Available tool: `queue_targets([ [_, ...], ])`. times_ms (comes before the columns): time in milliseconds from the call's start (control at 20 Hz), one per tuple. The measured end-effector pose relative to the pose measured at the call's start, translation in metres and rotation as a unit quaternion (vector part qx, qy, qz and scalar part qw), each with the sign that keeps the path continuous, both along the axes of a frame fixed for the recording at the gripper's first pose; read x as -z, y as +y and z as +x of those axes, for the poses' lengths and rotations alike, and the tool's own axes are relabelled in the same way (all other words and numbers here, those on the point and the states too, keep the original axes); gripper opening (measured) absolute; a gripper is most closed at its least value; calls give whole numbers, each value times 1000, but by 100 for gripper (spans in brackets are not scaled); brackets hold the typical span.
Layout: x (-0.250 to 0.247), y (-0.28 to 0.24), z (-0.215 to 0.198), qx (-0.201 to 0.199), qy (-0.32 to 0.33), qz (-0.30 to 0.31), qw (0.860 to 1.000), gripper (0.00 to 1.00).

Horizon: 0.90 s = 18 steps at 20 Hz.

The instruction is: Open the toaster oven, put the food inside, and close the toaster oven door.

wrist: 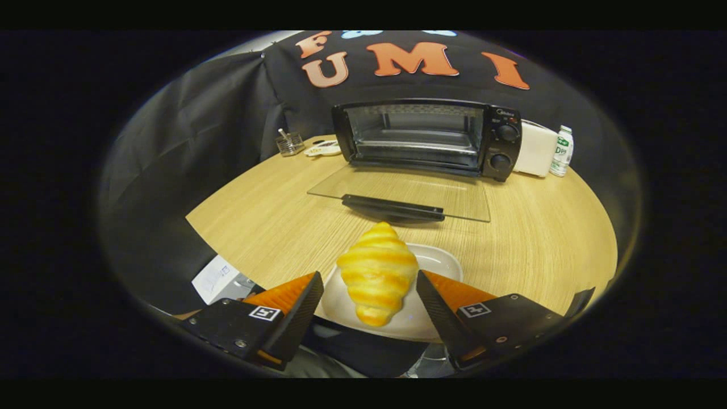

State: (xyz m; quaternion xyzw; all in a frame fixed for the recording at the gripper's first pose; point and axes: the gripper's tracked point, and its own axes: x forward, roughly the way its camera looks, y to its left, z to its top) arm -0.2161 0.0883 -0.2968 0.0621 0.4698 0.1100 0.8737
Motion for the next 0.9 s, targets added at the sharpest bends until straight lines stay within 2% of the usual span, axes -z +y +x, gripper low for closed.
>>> queue_targets([
  [200,16,1,0,-11,12,-25,1000,98],
  [300,24,-8,4,-3,10,-42,999,96],
  [450,25,-9,7,14,16,-19,1000,77],
  [550,23,-9,11,34,13,12,999,70],
  [700,12,0,18,49,1,74,996,65],
  [900,-15,4,30,28,-49,94,994,65],
])
